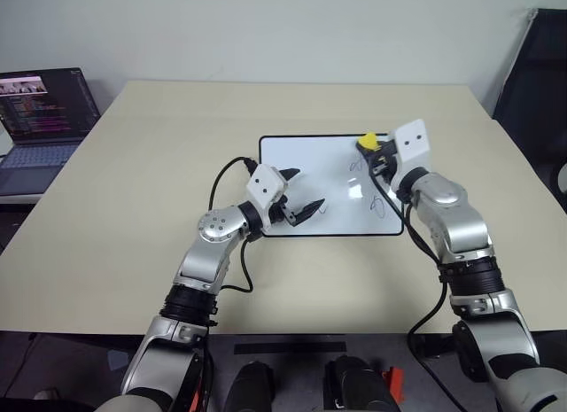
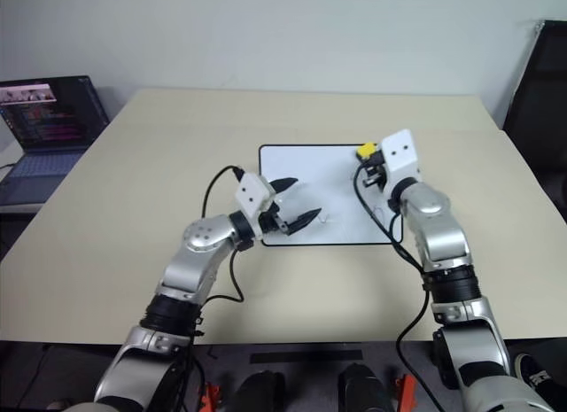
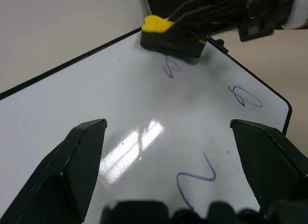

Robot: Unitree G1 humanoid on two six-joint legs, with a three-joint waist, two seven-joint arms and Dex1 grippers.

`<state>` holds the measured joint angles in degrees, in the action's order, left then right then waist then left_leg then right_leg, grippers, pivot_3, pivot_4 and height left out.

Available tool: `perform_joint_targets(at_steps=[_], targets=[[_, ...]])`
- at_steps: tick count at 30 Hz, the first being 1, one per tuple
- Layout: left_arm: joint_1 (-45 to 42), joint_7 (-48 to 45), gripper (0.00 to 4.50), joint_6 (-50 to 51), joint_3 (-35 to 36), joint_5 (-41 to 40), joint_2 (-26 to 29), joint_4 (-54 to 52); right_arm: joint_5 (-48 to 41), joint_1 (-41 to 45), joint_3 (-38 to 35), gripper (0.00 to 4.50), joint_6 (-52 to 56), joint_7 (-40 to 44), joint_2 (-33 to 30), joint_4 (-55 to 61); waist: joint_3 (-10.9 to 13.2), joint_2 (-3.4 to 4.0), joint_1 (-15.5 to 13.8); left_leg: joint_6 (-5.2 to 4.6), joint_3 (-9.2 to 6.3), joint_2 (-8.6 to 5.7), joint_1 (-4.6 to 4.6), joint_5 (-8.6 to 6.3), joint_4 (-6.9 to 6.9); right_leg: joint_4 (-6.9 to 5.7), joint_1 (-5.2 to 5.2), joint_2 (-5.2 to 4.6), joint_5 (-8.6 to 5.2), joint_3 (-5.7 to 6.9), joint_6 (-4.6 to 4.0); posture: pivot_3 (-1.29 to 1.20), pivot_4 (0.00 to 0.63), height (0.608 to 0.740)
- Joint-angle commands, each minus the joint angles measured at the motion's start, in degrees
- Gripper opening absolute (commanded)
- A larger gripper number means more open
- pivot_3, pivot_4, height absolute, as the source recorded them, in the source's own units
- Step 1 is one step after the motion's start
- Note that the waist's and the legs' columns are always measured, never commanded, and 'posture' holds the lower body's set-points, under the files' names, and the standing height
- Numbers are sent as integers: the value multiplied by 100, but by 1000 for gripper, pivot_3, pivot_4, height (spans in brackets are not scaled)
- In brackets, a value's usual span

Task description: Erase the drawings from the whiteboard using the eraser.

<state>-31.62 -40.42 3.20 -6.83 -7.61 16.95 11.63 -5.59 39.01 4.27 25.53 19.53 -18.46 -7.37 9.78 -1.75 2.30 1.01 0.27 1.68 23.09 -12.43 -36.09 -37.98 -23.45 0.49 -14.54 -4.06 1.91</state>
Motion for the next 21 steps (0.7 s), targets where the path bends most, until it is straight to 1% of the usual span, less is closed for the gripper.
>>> perform_joint_targets(at_steps=[1, 3, 5, 7, 11, 15, 21], targets=[[-152, 84, 4500, -96, 192, -5, 132, -112, 40, -213, 420, 870, 236, 320, 158, 208, 0, 0, 45, 0, 0, 1, -2, 0, 0, -2, 0, 1, 0, -1, 0, 0, 150, 740], [-150, 96, 4500, -94, 246, -11, 199, -102, 19, -338, 621, 870, 434, 528, 188, 276, 0, 0, 73, 0, -2, 2, -6, 0, 0, -4, 4, 1, 0, 1, 0, 0, 150, 740], [-126, 103, 4500, -95, 255, -18, 233, -114, 20, -381, 664, 870, 508, 624, 170, 306, 0, 0, 91, 0, -2, 2, -13, 0, 0, -5, 11, 1, 0, 0, 0, 0, 150, 740], [-90, 112, 4500, -92, 254, -23, 248, -142, 16, -341, 551, 870, 445, 595, 155, 285, 0, -1, 89, 0, -3, 1, -16, 0, -3, -5, 16, 0, 1, 2, 0, 0, 150, 740], [-31, 134, 4500, -68, 207, -24, 190, -208, -149, -249, 101, 870, 134, 425, 229, 279, 0, -2, 82, 0, -3, -1, -15, 0, -6, -4, 18, -2, 2, 2, 1, 0, 150, 740], [-31, 102, 4500, -63, 142, -36, 110, -194, -282, -361, -267, 870, -402, 325, 298, 640, 1, -3, 65, 0, -3, -1, -7, 0, -2, 2, 13, -2, 2, 3, 2, 0, 150, 740], [-266, 9, 4500, -189, 104, -20, 37, 108, -350, -752, -447, 870, -957, 282, 372, 1371, 2, -3, 69, 1, -4, 0, 13, 0, 8, 9, -8, -1, 0, 4, 1, 0, 150, 740]])
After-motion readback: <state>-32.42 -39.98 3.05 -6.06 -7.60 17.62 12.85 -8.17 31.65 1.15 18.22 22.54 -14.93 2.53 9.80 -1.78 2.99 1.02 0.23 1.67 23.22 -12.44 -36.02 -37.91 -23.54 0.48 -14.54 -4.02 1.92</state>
